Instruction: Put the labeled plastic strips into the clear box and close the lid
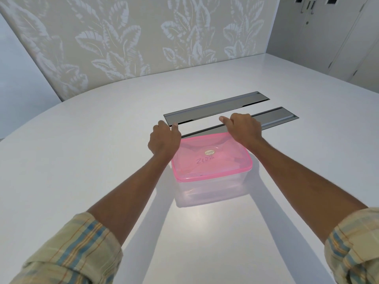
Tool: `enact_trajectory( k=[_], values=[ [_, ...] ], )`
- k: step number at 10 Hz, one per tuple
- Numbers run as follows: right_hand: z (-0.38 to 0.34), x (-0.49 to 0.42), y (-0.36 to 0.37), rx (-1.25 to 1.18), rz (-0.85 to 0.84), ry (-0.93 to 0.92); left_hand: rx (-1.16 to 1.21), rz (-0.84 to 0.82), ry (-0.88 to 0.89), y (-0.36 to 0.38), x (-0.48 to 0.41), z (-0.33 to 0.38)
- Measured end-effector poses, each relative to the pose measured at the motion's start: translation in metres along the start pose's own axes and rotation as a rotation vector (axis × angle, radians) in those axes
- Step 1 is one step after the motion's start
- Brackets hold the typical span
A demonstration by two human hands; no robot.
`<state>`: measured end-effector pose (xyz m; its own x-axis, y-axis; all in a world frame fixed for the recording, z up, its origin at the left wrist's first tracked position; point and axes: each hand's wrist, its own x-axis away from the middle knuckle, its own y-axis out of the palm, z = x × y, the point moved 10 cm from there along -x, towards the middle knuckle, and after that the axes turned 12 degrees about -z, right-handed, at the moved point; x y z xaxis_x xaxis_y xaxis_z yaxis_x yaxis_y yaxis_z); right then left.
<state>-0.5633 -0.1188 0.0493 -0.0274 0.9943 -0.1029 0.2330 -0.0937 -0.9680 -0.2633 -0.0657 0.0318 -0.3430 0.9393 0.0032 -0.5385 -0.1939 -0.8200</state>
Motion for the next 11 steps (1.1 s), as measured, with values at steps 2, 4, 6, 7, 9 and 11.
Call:
enact_trajectory(
  k=[2,4,6,7,9,11],
  values=[
    [0.05,0.062,-0.001,-0.079,-0.112,0.223,0.105,-0.025,-0.047,-0.01,0.064,-0.044],
    [0.061,0.117,0.032,-0.151,-0.32,0.302,0.064,-0.264,-0.154,0.024,0.121,-0.066],
    [0.059,0.134,0.035,-0.319,-0.285,0.32,0.348,-0.261,-0.196,0.029,0.135,-0.066],
    [0.06,0.136,0.033,-0.375,-0.267,0.329,0.432,-0.247,-0.201,0.031,0.136,-0.066],
    [0.057,0.14,0.03,-0.348,-0.246,0.354,0.446,-0.271,-0.182,0.028,0.137,-0.063],
    [0.057,0.143,0.031,-0.323,-0.292,0.381,0.409,-0.317,-0.195,0.025,0.141,-0.065]
  ],
)
